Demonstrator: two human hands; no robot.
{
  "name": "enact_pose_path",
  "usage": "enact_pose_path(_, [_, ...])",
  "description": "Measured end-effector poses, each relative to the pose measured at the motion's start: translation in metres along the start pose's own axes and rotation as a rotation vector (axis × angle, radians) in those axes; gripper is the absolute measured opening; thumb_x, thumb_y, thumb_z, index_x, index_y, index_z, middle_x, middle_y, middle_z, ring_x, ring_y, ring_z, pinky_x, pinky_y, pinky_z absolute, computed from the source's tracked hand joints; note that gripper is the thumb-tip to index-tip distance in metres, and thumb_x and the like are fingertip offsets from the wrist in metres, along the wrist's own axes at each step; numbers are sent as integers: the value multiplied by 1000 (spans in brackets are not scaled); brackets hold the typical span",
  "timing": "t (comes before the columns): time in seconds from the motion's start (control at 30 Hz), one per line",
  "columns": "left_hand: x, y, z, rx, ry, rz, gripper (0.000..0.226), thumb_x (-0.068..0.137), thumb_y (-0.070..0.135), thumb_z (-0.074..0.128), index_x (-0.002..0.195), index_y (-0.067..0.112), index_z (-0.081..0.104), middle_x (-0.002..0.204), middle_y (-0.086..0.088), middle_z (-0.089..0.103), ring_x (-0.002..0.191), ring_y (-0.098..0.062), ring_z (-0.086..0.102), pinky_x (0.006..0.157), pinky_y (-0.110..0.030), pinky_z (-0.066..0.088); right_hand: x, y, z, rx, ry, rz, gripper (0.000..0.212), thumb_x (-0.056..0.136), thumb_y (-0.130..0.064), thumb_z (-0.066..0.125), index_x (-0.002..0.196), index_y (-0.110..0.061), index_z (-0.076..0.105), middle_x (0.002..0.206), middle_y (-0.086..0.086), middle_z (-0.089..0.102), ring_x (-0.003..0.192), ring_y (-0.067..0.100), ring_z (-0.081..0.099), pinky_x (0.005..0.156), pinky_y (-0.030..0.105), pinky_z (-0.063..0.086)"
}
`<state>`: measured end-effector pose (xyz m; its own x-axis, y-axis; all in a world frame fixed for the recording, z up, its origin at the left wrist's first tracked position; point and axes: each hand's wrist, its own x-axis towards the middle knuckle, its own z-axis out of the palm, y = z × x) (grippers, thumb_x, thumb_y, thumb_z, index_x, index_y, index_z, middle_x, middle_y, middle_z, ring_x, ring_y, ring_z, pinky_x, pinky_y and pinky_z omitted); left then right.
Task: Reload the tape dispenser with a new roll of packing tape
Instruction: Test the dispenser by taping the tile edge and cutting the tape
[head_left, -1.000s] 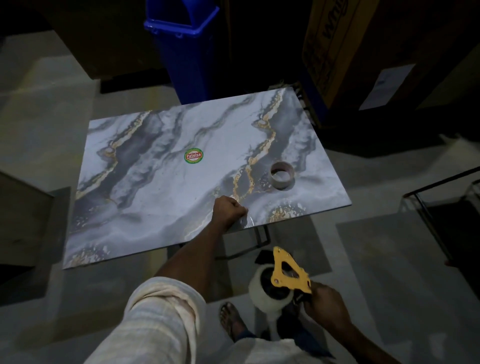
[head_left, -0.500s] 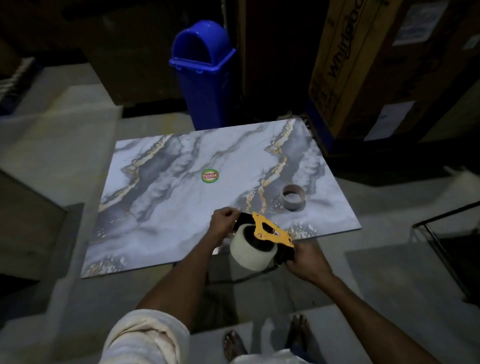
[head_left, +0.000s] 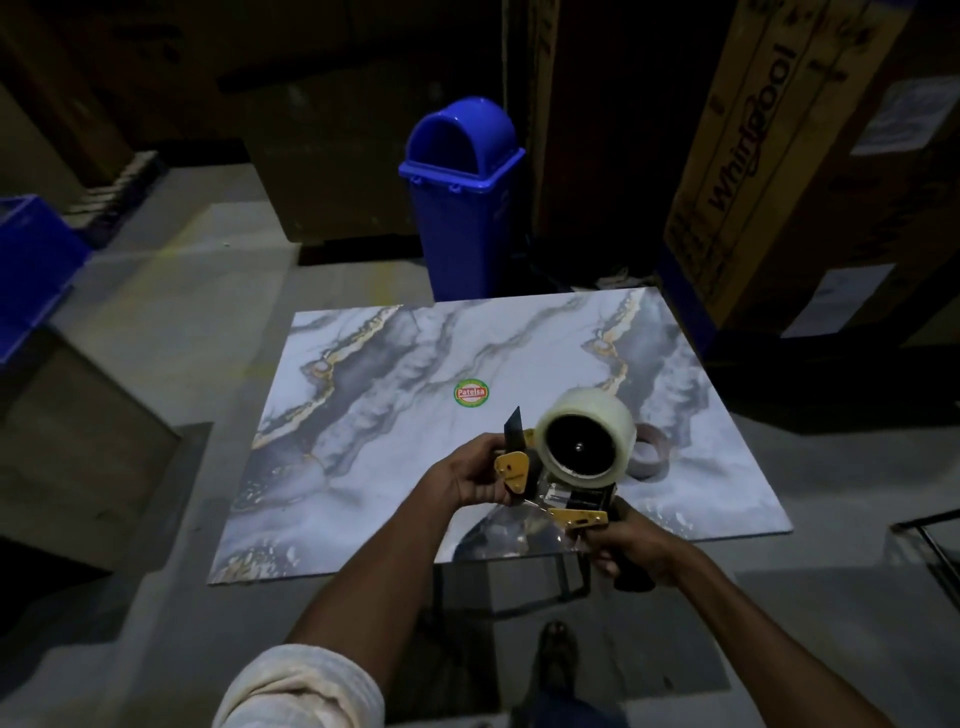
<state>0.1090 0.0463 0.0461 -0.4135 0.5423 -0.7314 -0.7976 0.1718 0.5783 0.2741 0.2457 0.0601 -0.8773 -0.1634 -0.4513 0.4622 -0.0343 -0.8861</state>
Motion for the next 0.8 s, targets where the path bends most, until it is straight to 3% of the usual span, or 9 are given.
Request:
enact_pose_path(0.07, [7,9,4,6,40,-19,26,100,16,45,84,10,63,76,-8,66,66,-20,66,64,-31,55,10,-6,-5,26,-30,-4,34,74,5,62,103,22,56,87,26,67,35,14,43,36,20,37])
enact_pose_path(0.13, [14,19,6,-16,91,-28,19,98,11,50,86,7,64,78,-11,67,67,-21,68,63,-33,59,20,-15,-12,21,-42,-11,30,75,5,59,100,23,55,79,28,62,34,15,43,37,20,36])
enact_pose_path(0.27, [34,39,1,-136,223,12,30,102,6,50,81,-6,66,72,-20,70,60,-31,73,53,-39,63,39,-33,-23,-87,20,-11,14,71,2,62,84,2,68,51,14,48,38,18,40,43,25,34])
enact_pose_path(0.37, [61,46,-6,-167,323,87,27,99,23,58,90,-1,65,83,-20,67,71,-32,70,62,-40,63,50,-39,-30,-141,40,-33,14,80,3,64,81,-9,71,53,10,51,42,18,41,45,26,32])
enact_pose_path(0.47, [75,55,-5,-213,428,121,33,86,36,73,87,3,71,83,-21,69,73,-32,67,71,-41,61,60,-45,-31,-216,79,-74,6,89,-3,67,92,-6,71,54,-1,57,43,10,46,43,23,35])
enact_pose_path(0.57, [65,67,2,-258,513,165,9,92,4,64,83,2,64,63,-15,67,54,-27,64,51,-31,57,73,-44,-33,-251,153,-77,8,91,-9,69,83,-9,69,49,-5,58,41,5,49,43,22,37])
enact_pose_path(0.63, [68,71,2,-317,560,178,12,92,-5,59,81,0,61,52,-13,65,42,-24,64,41,-26,54,81,-43,-34,-273,195,-69,14,89,-13,71,76,-13,68,49,-4,57,43,9,48,46,24,37])
enact_pose_path(0.8, [72,89,1,-271,628,221,11,95,-1,59,84,1,60,72,-15,61,60,-25,58,36,-21,50,93,-48,-30,-384,300,-71,29,87,-15,70,60,-21,61,46,-6,57,42,3,47,48,23,36])
